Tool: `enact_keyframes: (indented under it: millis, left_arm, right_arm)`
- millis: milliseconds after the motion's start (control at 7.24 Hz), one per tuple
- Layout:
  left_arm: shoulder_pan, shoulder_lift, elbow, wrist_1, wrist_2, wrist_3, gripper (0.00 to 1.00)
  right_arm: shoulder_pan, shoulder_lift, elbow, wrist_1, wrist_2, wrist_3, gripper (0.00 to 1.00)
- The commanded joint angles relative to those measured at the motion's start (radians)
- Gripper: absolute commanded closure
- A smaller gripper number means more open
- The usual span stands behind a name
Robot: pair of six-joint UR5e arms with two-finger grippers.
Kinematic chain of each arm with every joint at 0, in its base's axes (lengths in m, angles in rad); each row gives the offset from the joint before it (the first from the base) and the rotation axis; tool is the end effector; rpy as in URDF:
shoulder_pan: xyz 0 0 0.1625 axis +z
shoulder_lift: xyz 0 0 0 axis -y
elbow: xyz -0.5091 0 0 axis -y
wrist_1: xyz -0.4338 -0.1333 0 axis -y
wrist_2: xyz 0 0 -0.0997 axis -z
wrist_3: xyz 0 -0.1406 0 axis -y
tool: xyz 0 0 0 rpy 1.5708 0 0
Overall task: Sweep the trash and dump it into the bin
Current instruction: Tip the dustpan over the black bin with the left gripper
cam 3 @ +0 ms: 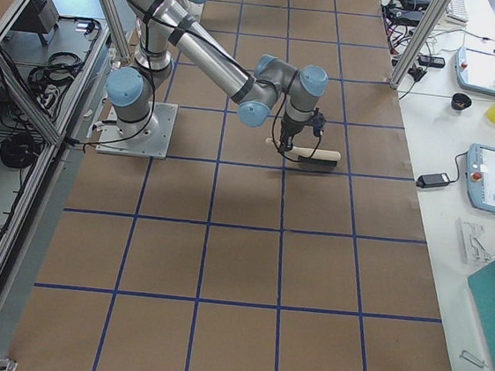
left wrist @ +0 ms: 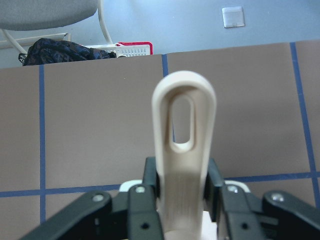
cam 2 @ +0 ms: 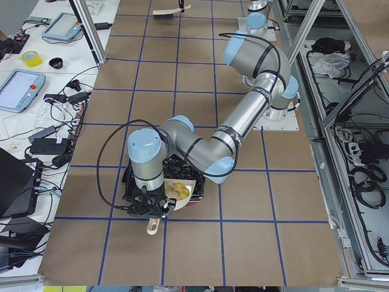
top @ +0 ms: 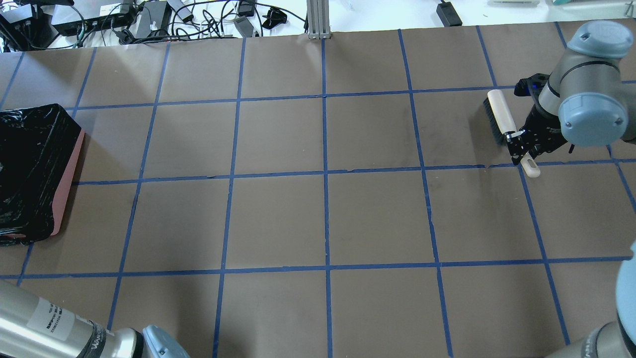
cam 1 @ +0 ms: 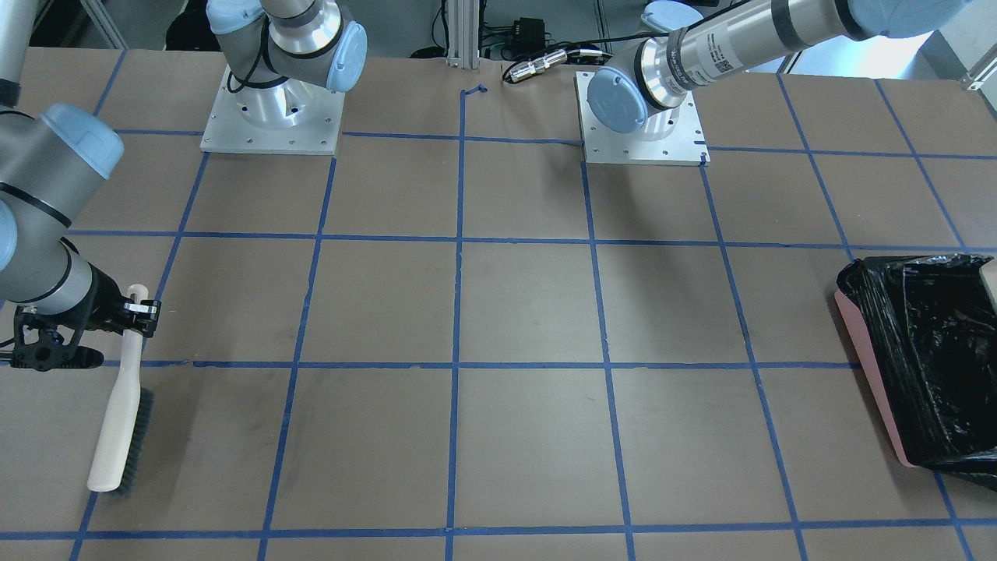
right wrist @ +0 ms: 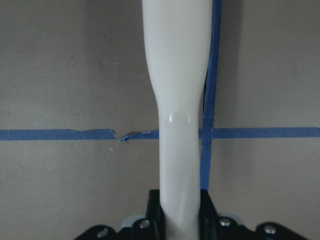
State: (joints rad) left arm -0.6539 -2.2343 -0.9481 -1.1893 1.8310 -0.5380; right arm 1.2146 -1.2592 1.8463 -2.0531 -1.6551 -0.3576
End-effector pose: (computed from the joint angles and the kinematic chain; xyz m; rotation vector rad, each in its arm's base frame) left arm 0.6444 -0.6162 0.4511 -1.9064 2.0465 -0.4035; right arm -0.0960 -0.6063 0.2570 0.0090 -3.0930 -0.1976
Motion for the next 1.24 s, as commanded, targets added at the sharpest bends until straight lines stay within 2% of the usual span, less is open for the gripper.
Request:
enact_keyframes:
  millis: [0,276,553,691,829,967,1105]
  left_arm:
    - [-0.041,0.027,-0.055,0.062,0.043,-0.023,1.00]
    - [-0.090,0.039,-0.077,0.092,0.114,-0.034,1.00]
    - [-0.136,0.038,-0.080,0.108,0.172,-0.034,1.00]
    - [-0.168,0.036,-0.095,0.125,0.242,-0.039,1.00]
    - [-0.193,0.035,-0.147,0.205,0.310,-0.039,1.00]
    - [-0.199,0.041,-0.226,0.358,0.356,-0.008,1.00]
    - [-0.214,0.051,-0.257,0.429,0.378,0.051,1.00]
  right_arm:
    - [-0.001,0.000,0.002,-0.005,0.009,0.000,0.86]
    - [-0.001,0.003,0.002,-0.007,0.011,0.002,0.75]
    - [-0.001,0.004,0.004,-0.010,0.015,0.003,0.57]
    - [-0.001,0.004,0.002,-0.013,0.015,0.002,0.55]
    - [-0.001,0.003,0.002,-0.013,0.015,0.005,0.55]
    - [-0.001,0.004,0.002,-0.013,0.015,0.003,0.42]
    - [-0.001,0.003,0.002,-0.013,0.015,0.002,0.36]
